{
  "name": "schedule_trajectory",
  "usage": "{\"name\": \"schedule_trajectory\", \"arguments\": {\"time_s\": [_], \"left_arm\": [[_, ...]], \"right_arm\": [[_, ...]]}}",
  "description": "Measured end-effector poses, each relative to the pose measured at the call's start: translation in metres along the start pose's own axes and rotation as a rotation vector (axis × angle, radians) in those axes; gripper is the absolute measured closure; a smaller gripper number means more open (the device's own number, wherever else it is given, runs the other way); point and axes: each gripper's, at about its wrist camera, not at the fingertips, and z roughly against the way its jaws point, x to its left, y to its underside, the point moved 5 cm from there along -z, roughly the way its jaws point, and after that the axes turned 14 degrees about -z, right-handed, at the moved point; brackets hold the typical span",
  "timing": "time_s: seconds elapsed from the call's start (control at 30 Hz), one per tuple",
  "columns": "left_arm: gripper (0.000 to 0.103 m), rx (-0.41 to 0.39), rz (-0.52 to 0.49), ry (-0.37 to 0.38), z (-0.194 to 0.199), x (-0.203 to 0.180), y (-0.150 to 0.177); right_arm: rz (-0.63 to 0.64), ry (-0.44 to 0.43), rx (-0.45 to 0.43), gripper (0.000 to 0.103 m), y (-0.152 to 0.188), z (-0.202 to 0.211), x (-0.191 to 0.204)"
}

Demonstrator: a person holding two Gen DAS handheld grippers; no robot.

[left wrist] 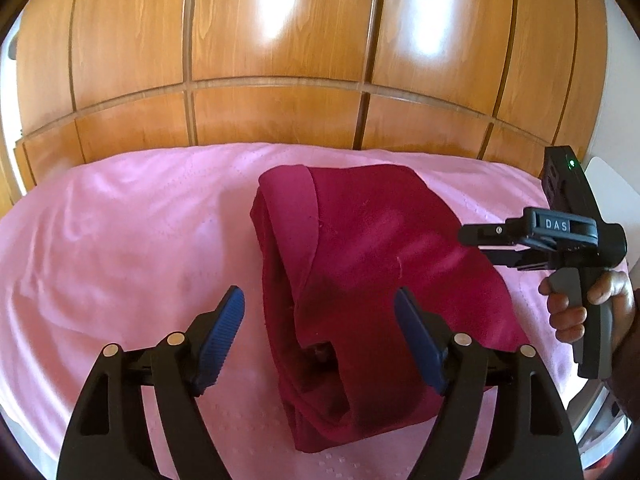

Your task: Fold small clothes

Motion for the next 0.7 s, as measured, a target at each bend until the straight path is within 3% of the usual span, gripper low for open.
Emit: {"name": "schedule_trajectory", "arguments": {"time_s": [0.3,0.5,0.57,0.7], "left_arm": [[0.027,0.047,-0.011,0.013,-0.018,0.002,0.006],[0.027,0.075,0.010,0.061,-0.030,0.004,0.016],[0.027,0.080,0.058,0.101,-0.036,0.007,0.022],[0.028,0.079,0.270,0.283,-0.051,0.023,0.041]], "right_arm": [[0.004,-0.043,0.063,0.023,0.001,-0.017,0.002],[0.003,-0.082,0.089,0.031,0.001,-0.018,-0.001],[-0.013,-0.104,0.097,0.034,0.002,-0.020,-0.002],[0.023,-0.100,0.084,0.053,0.007,-0.016,0.005]]}}
